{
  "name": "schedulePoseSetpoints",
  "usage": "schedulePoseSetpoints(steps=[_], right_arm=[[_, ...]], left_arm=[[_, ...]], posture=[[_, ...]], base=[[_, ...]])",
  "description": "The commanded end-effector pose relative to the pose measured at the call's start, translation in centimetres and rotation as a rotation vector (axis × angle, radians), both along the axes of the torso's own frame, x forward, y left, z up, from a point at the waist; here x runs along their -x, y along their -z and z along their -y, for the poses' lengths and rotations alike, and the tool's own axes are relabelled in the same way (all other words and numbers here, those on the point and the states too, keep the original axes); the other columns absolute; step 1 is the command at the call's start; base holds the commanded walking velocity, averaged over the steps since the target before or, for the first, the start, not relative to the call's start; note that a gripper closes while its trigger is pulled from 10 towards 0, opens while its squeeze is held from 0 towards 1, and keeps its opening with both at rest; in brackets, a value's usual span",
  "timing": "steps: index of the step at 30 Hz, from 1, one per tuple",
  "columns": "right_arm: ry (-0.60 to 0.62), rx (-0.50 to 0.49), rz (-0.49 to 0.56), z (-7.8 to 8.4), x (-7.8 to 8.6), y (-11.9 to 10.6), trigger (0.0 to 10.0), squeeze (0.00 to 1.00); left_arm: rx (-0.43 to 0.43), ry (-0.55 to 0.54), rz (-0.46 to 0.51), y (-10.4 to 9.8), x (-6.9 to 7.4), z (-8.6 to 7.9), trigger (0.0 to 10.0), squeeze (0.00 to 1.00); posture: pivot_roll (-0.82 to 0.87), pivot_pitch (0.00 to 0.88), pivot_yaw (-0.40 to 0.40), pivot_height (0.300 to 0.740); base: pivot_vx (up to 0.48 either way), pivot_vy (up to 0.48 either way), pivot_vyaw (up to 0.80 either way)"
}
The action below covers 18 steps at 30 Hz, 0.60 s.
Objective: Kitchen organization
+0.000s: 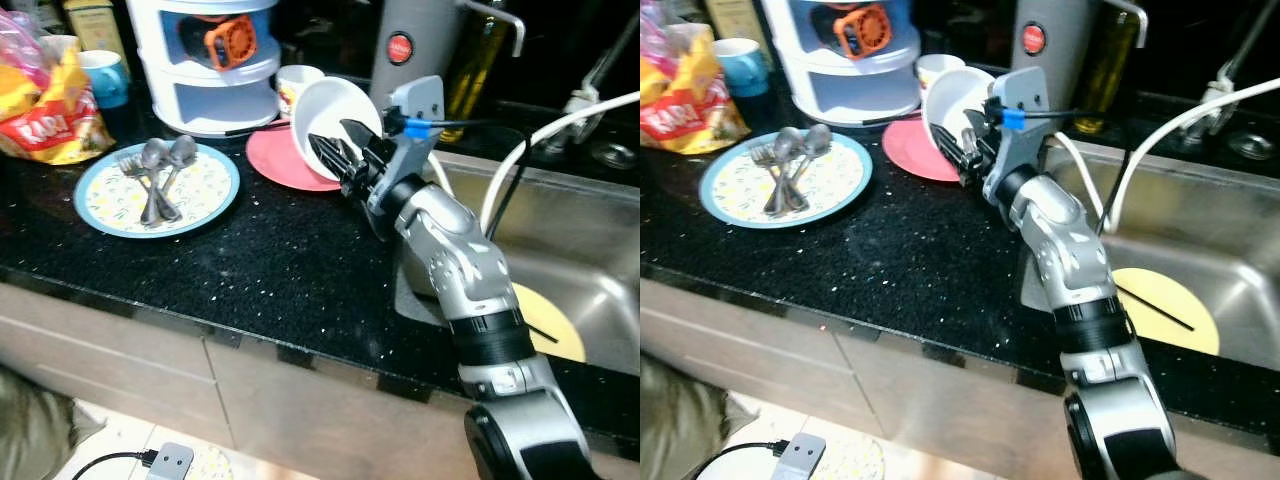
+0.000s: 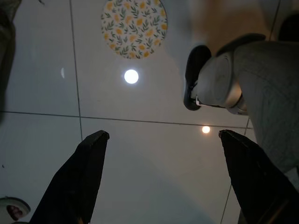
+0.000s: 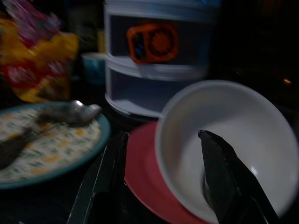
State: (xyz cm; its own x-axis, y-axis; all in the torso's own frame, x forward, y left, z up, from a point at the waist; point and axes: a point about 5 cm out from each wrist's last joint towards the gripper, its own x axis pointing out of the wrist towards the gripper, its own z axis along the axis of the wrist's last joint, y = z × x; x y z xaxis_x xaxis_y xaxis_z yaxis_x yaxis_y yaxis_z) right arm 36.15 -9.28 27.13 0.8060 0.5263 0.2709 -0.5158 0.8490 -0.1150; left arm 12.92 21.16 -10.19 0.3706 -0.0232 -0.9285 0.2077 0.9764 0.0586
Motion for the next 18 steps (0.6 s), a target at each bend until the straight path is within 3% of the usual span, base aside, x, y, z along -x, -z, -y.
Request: schedulePoseSetpoints(steps=[1, 4, 11, 18], right_arm=[[0.066, 0.02, 0.004, 0.8, -0.5, 0.2, 10.0, 0.0], [0.166, 0.06, 0.012, 1.8, -1.3, -0.1, 10.0, 0.0], [0.261, 0.163, 0.004, 2.7, -2.2, 0.4, 10.0, 0.0], [0.247, 0.175, -0.004, 2.3, -2.8, 0.6, 10.0, 0.0]], left_arm=[[-0.014, 0.001, -0.014, 0.1, 0.4, -0.3, 10.0, 0.0], [-0.02, 0.012, -0.016, 0.1, 0.5, -0.3, 10.0, 0.0], [-0.021, 0.018, -0.019, 0.2, 0.6, -0.2, 10.0, 0.0], [-0.034, 0.015, -0.023, 0.2, 0.6, -0.1, 10.0, 0.0]], posture=[[0.04, 0.066, -0.055, 0.74], [0.04, 0.064, -0.055, 0.74], [0.04, 0.057, -0.061, 0.74], [0.03, 0.052, -0.079, 0.74]], base=[[0.0, 0.0, 0.0], [0.0, 0.0, 0.0], [0.0, 0.0, 0.0], [0.0, -0.448, 0.0]])
